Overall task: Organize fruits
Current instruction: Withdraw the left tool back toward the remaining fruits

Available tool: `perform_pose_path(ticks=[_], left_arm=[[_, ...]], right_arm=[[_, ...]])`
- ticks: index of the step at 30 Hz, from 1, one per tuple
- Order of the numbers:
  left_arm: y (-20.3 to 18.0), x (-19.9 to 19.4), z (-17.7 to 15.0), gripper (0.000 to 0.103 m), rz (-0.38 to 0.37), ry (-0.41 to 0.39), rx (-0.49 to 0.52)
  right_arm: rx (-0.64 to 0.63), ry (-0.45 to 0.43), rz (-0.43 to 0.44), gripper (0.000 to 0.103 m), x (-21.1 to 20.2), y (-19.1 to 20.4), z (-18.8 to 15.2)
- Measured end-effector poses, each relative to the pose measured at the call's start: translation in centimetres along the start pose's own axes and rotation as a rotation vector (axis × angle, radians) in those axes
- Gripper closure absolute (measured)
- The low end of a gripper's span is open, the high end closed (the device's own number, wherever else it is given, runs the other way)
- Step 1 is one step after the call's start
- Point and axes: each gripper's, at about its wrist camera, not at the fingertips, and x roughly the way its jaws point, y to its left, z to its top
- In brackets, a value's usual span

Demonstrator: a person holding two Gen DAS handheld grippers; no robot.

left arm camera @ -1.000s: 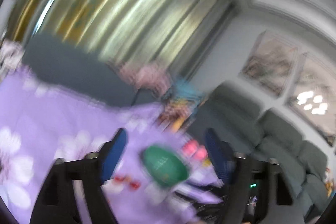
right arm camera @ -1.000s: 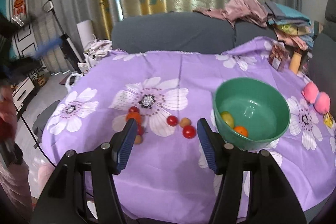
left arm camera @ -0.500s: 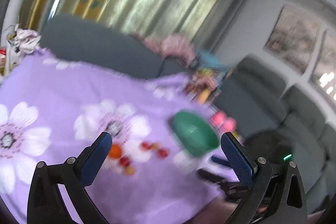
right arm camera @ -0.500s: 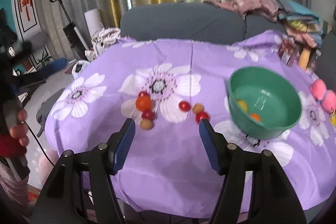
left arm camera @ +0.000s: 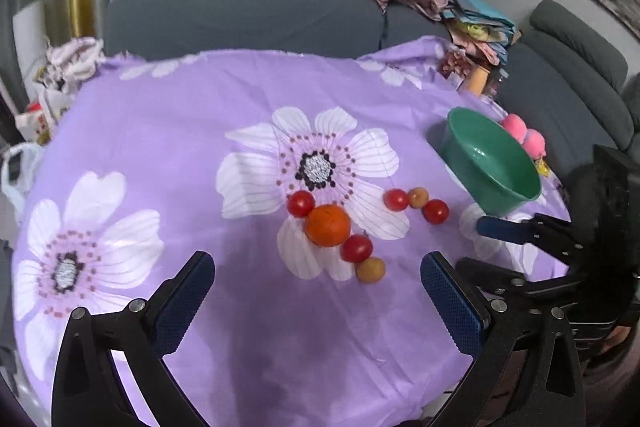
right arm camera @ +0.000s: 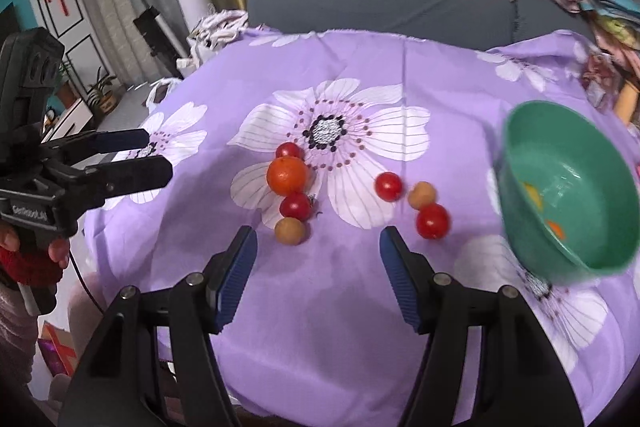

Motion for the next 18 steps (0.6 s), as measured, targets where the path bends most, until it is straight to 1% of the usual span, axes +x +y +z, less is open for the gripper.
perform_pose_path(ticks=[2,7,10,18], left_arm=[[0.2,0.8,0.1,0.0,0.005,0.031,-0.006],[0.2,2.2,0.9,0.0,-0.004,0.051,0.005],[0.2,2.9,1.4,0.0,0.017,0.065,0.017],[0.5,4.4,2.3,0.0,-0.01,0.09,0.023]], right_arm=[[-0.013,0.015,0.008,0.039,1.0,0.1,0.5],[-0.025,0.043,0.029,0.039,3.1,0.3,1.4],[-0.029,0.054,0.039,0.039,3.9,0.2,1.8],[-0.035,0.075,0.045,0.039,5.5,0.1,2.8]])
